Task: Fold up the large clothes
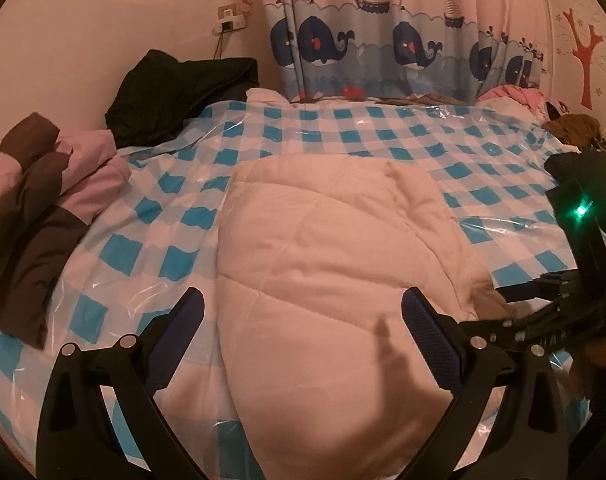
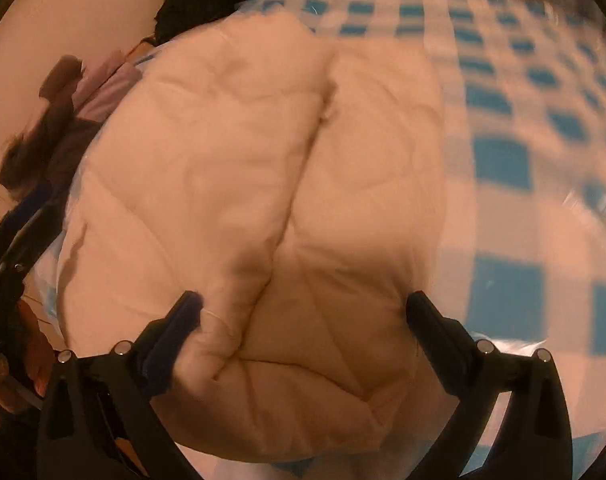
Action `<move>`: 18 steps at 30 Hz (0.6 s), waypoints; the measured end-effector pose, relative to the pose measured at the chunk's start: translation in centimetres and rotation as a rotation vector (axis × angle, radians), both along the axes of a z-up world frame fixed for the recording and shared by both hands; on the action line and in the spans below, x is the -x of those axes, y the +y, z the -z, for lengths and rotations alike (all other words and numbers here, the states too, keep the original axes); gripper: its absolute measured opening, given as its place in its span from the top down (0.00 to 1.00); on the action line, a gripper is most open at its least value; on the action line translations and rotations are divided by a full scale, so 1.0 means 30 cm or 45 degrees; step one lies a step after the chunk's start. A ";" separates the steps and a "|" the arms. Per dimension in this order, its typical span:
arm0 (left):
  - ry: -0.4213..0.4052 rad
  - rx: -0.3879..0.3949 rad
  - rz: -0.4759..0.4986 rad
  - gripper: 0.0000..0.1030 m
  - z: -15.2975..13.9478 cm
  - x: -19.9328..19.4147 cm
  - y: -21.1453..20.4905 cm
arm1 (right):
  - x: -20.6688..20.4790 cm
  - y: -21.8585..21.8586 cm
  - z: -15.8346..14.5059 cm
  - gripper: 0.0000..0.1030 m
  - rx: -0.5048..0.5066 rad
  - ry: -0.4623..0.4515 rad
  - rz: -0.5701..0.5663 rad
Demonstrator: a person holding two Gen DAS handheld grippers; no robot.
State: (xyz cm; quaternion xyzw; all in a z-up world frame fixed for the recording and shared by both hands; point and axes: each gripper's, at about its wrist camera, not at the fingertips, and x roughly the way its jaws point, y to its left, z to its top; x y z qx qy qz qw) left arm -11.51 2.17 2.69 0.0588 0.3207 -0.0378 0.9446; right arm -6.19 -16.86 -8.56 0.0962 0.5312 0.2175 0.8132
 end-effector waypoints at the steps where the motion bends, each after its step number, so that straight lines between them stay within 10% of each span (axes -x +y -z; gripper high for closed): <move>1: -0.006 -0.004 0.004 0.08 -0.005 0.008 -0.006 | 0.010 -0.002 -0.030 0.05 0.017 -0.017 0.013; 6: -0.066 -0.026 0.025 0.08 -0.049 0.061 -0.026 | 0.126 0.006 -0.186 0.05 -0.010 -0.236 0.026; 11: -0.103 -0.004 0.022 0.08 -0.087 0.098 -0.018 | 0.095 0.099 -0.025 0.05 0.157 -0.049 -0.038; 18: -0.125 0.027 0.027 0.08 -0.116 0.168 -0.010 | 0.194 0.060 -0.222 0.05 0.124 -0.219 0.033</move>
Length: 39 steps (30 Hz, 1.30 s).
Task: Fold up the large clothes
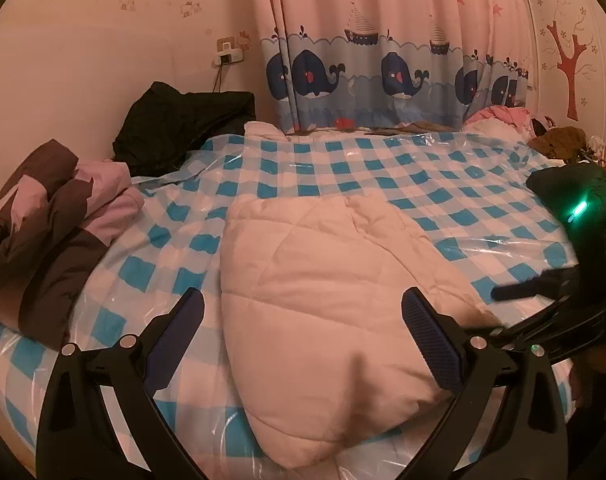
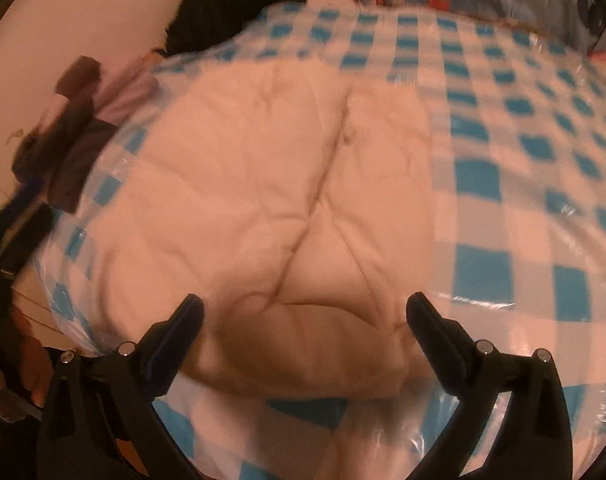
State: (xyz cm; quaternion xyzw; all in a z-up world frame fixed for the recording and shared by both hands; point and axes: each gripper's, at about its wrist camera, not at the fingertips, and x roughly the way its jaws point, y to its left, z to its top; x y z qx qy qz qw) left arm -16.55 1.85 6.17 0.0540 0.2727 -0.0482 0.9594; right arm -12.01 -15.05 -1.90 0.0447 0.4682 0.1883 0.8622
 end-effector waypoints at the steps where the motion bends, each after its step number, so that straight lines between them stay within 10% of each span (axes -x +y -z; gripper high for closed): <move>1: 0.000 0.001 0.008 0.08 -0.003 0.006 -0.006 | 0.012 -0.005 -0.025 0.05 -0.006 -0.043 0.020; 6: -0.032 -0.001 0.045 0.08 -0.027 0.035 -0.025 | 0.058 -0.008 -0.133 0.05 0.004 -0.194 0.138; 22: 0.155 0.062 -0.026 0.08 0.011 -0.033 0.052 | 0.004 0.142 -0.138 0.05 0.294 -0.170 0.113; 39: 0.243 0.067 -0.049 0.08 0.049 -0.070 0.047 | -0.019 0.106 -0.124 0.05 0.320 -0.139 0.101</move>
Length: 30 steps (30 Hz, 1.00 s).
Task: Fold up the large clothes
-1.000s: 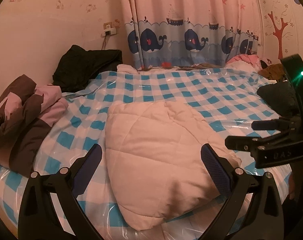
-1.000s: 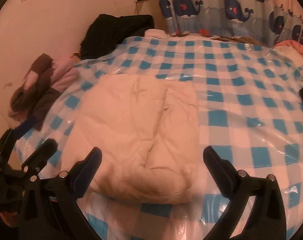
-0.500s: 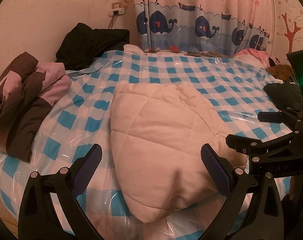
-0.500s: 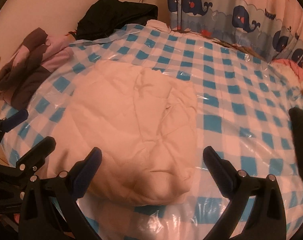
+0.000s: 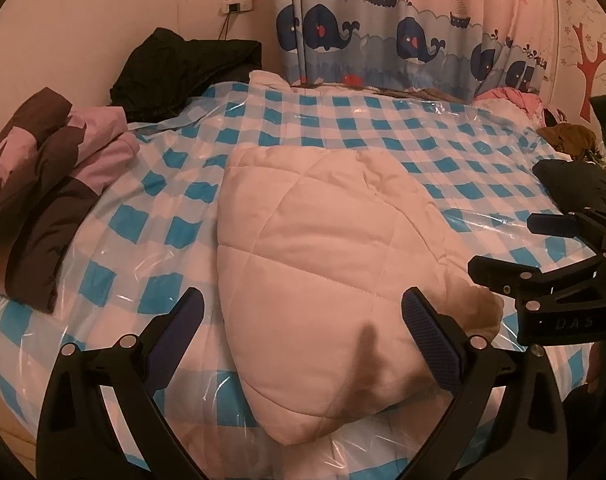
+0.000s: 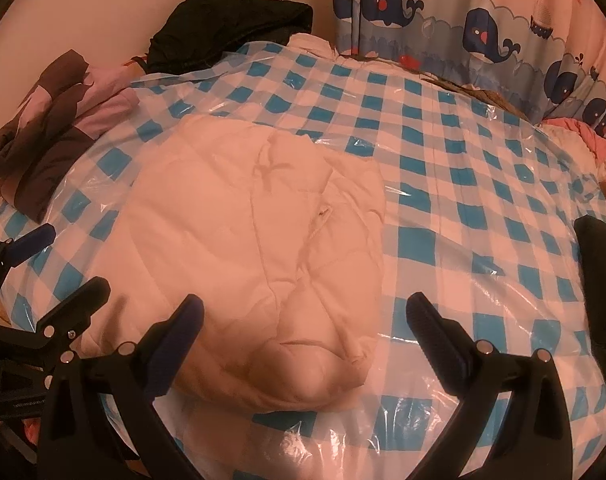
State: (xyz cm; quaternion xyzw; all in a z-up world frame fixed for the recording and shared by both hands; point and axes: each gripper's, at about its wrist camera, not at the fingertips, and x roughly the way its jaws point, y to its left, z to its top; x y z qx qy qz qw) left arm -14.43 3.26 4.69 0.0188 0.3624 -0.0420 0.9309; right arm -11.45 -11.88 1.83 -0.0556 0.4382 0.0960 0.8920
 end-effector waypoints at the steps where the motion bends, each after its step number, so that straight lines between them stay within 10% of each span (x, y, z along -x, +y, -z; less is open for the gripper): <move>1: 0.000 -0.001 -0.001 0.08 0.001 -0.001 0.000 | 0.000 -0.001 0.003 0.05 0.000 0.002 -0.002; 30: -0.049 -0.020 -0.052 0.08 0.008 0.006 0.023 | -0.003 0.009 0.009 0.05 -0.001 0.012 -0.019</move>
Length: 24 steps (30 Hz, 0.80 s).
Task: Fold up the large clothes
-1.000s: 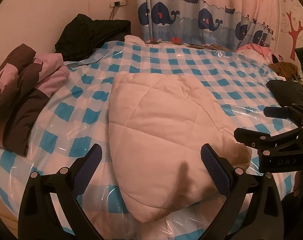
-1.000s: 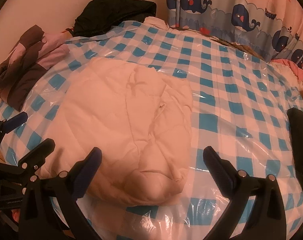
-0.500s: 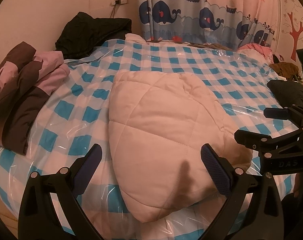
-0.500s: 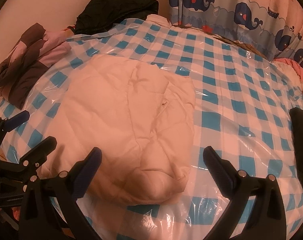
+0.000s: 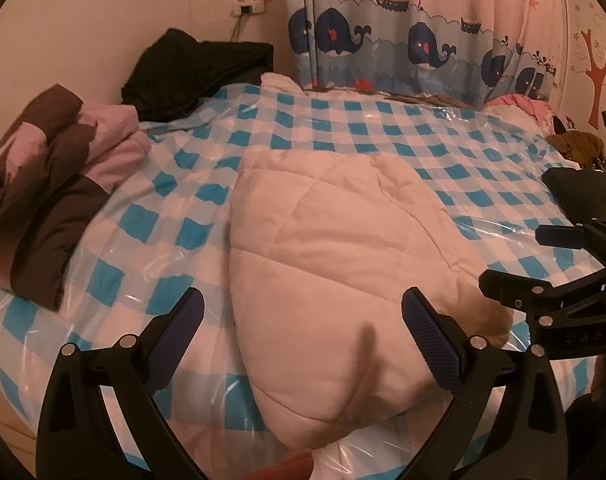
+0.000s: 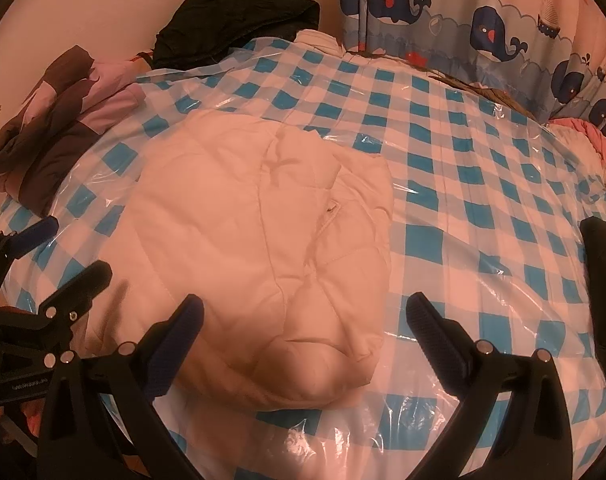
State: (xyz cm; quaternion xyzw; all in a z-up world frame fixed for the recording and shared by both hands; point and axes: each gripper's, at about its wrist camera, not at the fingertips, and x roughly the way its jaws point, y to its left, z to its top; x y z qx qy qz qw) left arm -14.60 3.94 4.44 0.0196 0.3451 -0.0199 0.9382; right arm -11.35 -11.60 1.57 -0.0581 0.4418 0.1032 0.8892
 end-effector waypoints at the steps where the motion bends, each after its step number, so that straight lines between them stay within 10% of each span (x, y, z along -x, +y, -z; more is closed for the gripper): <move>1: -0.011 -0.009 -0.002 0.08 -0.002 0.003 -0.002 | 0.000 0.001 0.000 0.05 0.000 0.000 -0.001; 24: 0.056 -0.020 0.000 0.08 0.010 -0.017 -0.009 | 0.009 0.027 0.003 0.05 0.000 0.004 -0.004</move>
